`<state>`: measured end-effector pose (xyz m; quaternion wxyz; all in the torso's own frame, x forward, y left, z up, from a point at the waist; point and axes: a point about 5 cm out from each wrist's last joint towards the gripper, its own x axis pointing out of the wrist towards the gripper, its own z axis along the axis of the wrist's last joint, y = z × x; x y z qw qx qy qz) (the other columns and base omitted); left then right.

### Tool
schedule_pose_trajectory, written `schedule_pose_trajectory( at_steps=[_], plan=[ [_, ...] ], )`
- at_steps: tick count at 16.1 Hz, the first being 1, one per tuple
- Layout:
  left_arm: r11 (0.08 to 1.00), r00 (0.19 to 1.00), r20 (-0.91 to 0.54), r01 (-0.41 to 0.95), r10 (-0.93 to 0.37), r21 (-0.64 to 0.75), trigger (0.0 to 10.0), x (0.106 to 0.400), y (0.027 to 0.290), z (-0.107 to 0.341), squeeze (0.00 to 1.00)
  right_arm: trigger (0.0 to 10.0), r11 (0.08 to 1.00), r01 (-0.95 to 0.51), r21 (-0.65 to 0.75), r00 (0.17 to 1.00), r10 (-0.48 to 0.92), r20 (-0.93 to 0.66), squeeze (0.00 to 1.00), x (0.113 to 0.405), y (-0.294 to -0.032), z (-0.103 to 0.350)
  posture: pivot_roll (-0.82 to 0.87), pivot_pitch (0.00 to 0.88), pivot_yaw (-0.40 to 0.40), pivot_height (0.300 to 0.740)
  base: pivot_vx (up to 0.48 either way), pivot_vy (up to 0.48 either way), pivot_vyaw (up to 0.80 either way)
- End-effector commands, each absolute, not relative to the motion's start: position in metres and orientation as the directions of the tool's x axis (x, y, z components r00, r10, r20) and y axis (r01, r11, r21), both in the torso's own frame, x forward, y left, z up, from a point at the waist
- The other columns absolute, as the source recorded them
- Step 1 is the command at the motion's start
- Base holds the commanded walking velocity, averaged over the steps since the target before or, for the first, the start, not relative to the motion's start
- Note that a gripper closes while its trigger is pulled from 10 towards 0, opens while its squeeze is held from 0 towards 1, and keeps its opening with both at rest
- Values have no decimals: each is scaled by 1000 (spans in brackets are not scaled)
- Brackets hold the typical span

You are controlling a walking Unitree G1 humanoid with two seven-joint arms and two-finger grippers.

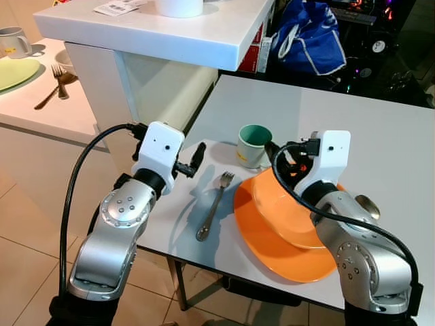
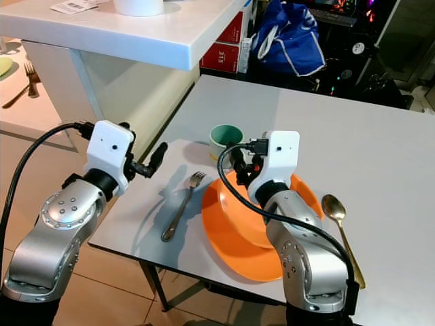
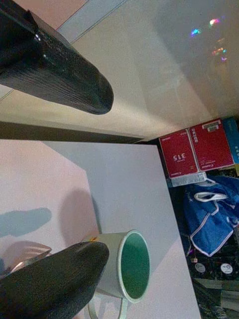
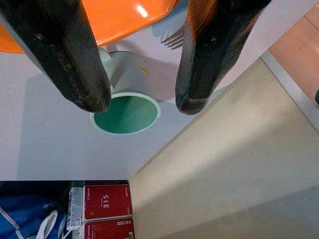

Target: Setting the table

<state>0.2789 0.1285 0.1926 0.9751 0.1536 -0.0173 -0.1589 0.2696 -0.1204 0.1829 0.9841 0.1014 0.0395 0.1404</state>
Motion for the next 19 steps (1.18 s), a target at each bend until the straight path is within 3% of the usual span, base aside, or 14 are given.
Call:
schedule_pose_trajectory(
  at_steps=[1, 6, 9, 19],
  plan=[
    [898, 946, -8, 310, -324, 313, 10000, 280, 127, 195, 0, 10000, 941, -269, 204, 958, 283, -41, 0, 271, -121, 186, 0, 0, -5, 740, 0, 0, 0],
    [898, 946, -8, 310, -324, 313, 10000, 280, 127, 195, 0, 10000, 941, -269, 204, 958, 283, -41, 0, 271, -121, 186, 0, 0, -5, 740, 0, 0, 0],
    [954, 987, 50, 135, -153, 266, 10000, 294, 149, 205, 0, 10000, 944, -241, 226, 969, 249, -8, 0, 274, -123, 195, -47, 0, -34, 740, 0, 0, 0],
    [944, 978, 42, 186, -205, 271, 10000, 292, 137, 206, 0, 10000, 965, -154, 214, 986, 163, -25, 0, 275, -139, 189, -47, 0, -13, 740, 0, 0, 0]
  ],
)
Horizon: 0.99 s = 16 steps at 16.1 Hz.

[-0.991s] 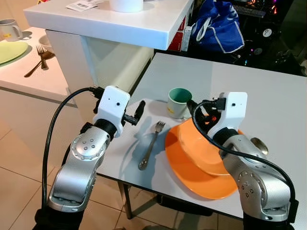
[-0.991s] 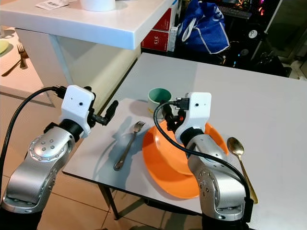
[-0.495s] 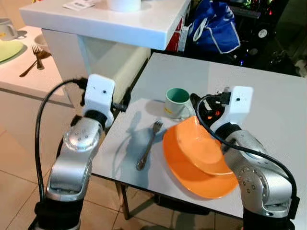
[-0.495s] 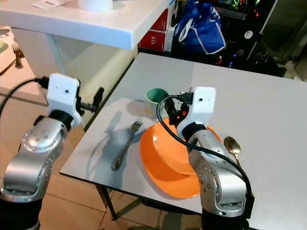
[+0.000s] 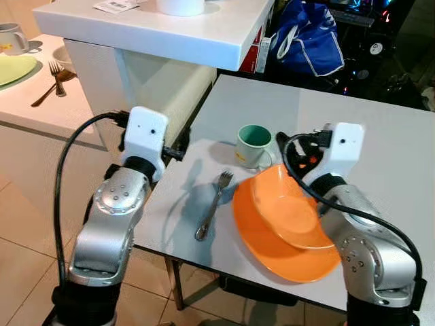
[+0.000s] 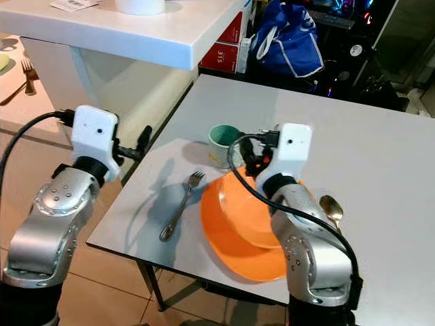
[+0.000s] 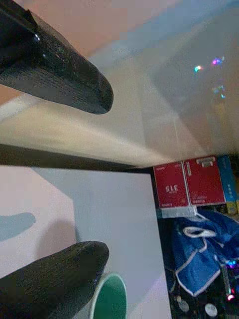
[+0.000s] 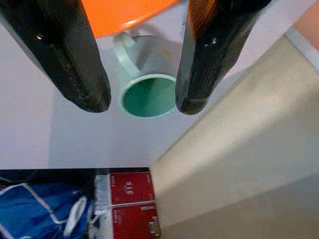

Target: Setting the table

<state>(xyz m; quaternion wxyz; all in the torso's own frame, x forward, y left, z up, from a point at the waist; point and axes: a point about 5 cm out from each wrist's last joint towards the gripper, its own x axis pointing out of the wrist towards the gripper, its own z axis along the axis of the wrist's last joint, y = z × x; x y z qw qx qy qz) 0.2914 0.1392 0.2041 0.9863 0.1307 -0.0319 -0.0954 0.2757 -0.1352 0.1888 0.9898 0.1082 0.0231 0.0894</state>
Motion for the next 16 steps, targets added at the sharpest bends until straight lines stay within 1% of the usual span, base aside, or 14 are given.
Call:
schedule_pose_trajectory(
  at_steps=[1, 4, 6, 13, 16],
  plan=[
    [942, 977, 28, 195, -210, 272, 10000, 292, 135, 201, 0, 10000, 972, -114, 204, 990, 129, -63, 0, 275, -144, 184, -48, 0, -11, 740, 0, 0, 0],
    [943, 977, 19, 200, -212, 266, 10000, 293, 137, 200, 0, 10000, 975, -41, 219, 990, 69, -122, 0, 275, -155, 172, -42, 0, -9, 740, 0, 0, 0],
    [942, 976, 19, 202, -215, 269, 10000, 294, 138, 201, 0, 10000, 974, -40, 223, 990, 68, -120, 0, 276, -155, 172, -42, 0, -6, 740, -122, 0, 0],
    [939, 977, 24, 198, -213, 280, 10000, 296, 140, 203, 0, 10000, 972, -43, 232, 991, 71, -113, 0, 280, -152, 174, -27, 0, -8, 740, -291, 0, 0],
    [945, 983, 27, 165, -180, 284, 10000, 299, 144, 203, 0, 10000, 981, -38, 192, 992, 61, -113, 0, 283, -153, 174, -34, 0, -8, 740, 0, 0, 0]
  ],
)
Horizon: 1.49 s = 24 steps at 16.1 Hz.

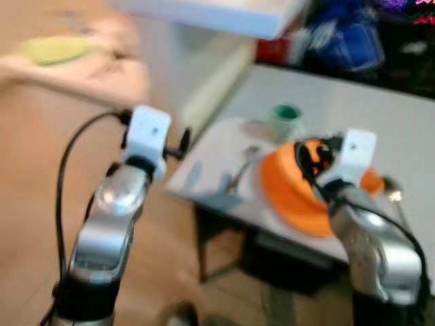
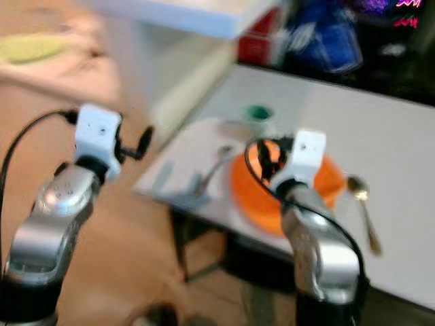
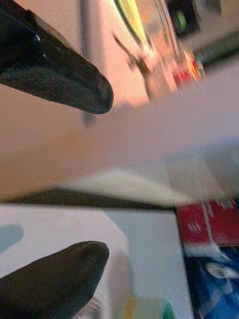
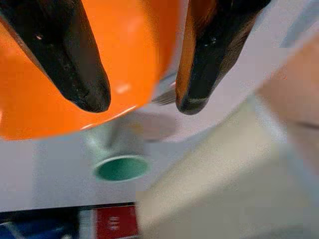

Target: Setting the table

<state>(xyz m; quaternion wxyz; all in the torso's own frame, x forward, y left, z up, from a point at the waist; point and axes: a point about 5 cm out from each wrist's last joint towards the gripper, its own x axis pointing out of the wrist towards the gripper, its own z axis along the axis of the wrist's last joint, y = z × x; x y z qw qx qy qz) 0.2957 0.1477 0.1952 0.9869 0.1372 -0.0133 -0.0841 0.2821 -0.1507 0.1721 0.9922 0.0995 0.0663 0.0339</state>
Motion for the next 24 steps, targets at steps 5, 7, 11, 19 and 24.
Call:
schedule_pose_trajectory(
  at_steps=[5, 7, 11, 19, 24],
  plan=[
    [942, 984, 48, 152, -174, 301, 10000, 300, 145, 205, 0, 10000, 980, -9, 197, 991, 35, -129, 0, 287, -157, 172, -26, 0, -15, 740, 0, 150, 0],
    [942, 984, 45, 151, -172, 298, 10000, 301, 144, 205, 0, 10000, 980, -8, 198, 991, 35, -130, 0, 288, -156, 172, -24, 0, -18, 740, 0, 0, -428],
    [946, 988, 28, 138, -153, 294, 10000, 302, 147, 202, 0, 10000, 980, -1, 197, 991, 28, -132, 0, 290, -157, 172, -26, 0, -18, 740, 0, 0, -214],
    [951, 991, 17, 125, -135, 284, 10000, 304, 150, 202, 0, 10000, 978, 1, 209, 990, 28, -135, 0, 292, -156, 171, -26, 0, -15, 740, 0, 310, -523],
    [950, 991, 23, 117, -130, 290, 10000, 305, 153, 205, 0, 10000, 976, -3, 216, 991, 32, -131, 0, 293, -154, 172, -24, 0, -15, 740, 0, 480, -621]
  ],
)
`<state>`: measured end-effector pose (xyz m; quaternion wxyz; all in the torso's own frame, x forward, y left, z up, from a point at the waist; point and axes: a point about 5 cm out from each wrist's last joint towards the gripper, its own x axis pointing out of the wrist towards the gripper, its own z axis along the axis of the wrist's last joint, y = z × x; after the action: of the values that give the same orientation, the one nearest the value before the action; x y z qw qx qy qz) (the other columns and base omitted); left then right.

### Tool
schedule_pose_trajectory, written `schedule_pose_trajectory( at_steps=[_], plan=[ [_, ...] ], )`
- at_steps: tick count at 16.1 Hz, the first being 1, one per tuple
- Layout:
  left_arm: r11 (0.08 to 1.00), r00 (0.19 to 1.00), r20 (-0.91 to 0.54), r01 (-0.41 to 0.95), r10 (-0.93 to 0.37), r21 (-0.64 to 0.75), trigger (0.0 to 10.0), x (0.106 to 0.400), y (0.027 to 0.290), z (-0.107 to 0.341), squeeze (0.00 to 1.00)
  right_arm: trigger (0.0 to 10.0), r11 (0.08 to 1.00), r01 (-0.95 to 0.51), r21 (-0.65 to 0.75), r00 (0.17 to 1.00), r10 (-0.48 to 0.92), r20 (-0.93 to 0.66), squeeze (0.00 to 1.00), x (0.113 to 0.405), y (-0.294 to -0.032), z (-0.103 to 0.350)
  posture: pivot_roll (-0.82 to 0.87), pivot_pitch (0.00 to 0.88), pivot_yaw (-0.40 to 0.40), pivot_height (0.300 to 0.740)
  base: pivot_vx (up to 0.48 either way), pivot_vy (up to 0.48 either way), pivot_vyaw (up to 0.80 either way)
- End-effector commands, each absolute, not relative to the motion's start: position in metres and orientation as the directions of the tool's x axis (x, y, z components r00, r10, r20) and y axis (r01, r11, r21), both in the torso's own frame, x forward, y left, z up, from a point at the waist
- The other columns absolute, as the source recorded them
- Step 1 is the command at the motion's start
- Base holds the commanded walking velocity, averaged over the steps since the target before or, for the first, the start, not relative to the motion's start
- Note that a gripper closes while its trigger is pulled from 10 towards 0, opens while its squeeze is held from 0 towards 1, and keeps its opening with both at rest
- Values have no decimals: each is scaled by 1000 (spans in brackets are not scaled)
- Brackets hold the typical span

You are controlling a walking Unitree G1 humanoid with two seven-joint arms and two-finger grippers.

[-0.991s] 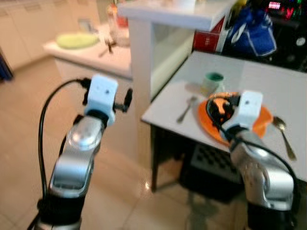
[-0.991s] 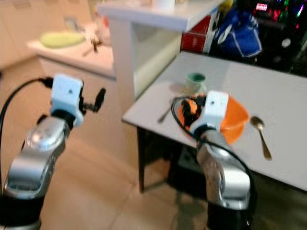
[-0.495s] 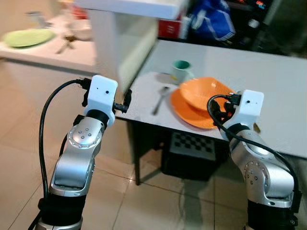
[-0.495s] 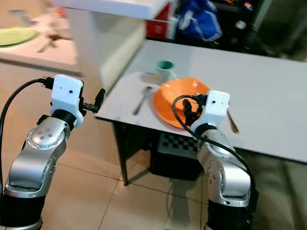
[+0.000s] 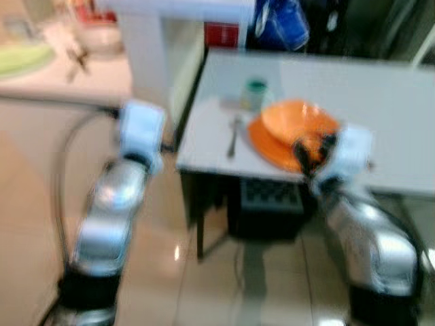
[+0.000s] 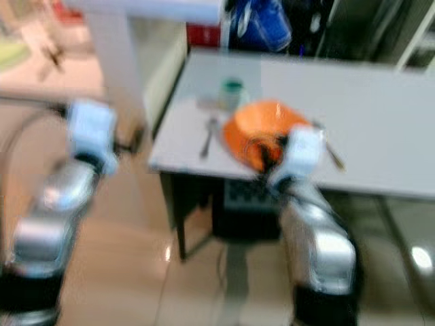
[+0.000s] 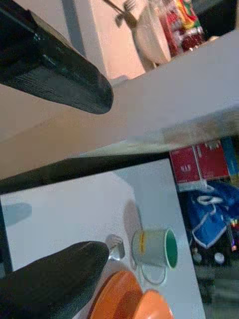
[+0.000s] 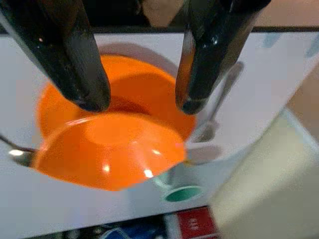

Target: Setting the table

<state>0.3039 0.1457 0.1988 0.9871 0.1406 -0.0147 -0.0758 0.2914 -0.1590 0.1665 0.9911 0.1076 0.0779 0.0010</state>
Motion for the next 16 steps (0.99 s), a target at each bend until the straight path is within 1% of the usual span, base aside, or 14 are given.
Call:
schedule_pose_trajectory(
  at_steps=[1, 7, 11, 12, 13, 14, 16],
  plan=[
    [950, 991, 24, 116, -129, 291, 10000, 305, 153, 205, 0, 10000, 976, -4, 216, 991, 33, -131, 0, 293, -154, 172, -24, 0, -15, 740, 0, 480, -619],
    [948, 993, 23, 106, -118, 300, 10000, 304, 156, 206, 0, 10000, 975, -16, 220, 991, 45, -125, 0, 294, -152, 171, -16, 0, -16, 740, 0, 480, -617],
    [952, 993, 16, 104, -113, 288, 10000, 304, 157, 205, 0, 10000, 971, -47, 235, 992, 74, -104, 0, 294, -148, 174, -10, 0, -24, 740, 0, 480, -483],
    [960, 994, 6, 105, -111, 260, 10000, 303, 157, 205, 98, 10000, 968, -59, 243, 992, 85, -95, 643, 294, -147, 175, -10, 0, -24, 740, 0, 480, 0],
    [963, 994, 2, 104, -108, 248, 10000, 303, 157, 205, 224, 10000, 967, -63, 247, 992, 88, -92, 890, 294, -146, 176, -10, 0, -24, 740, 0, 480, 0],
    [970, 994, -5, 104, -105, 222, 10000, 303, 158, 205, 1000, 10000, 965, -70, 255, 992, 94, -84, 1000, 295, -145, 177, -6, 0, -27, 740, 0, 480, 0],
    [973, 994, -4, 104, -105, 204, 10000, 303, 158, 206, 1000, 10000, 962, -84, 260, 992, 105, -70, 1000, 295, -144, 179, -4, 0, -30, 740, 0, 480, 0]
  ],
)
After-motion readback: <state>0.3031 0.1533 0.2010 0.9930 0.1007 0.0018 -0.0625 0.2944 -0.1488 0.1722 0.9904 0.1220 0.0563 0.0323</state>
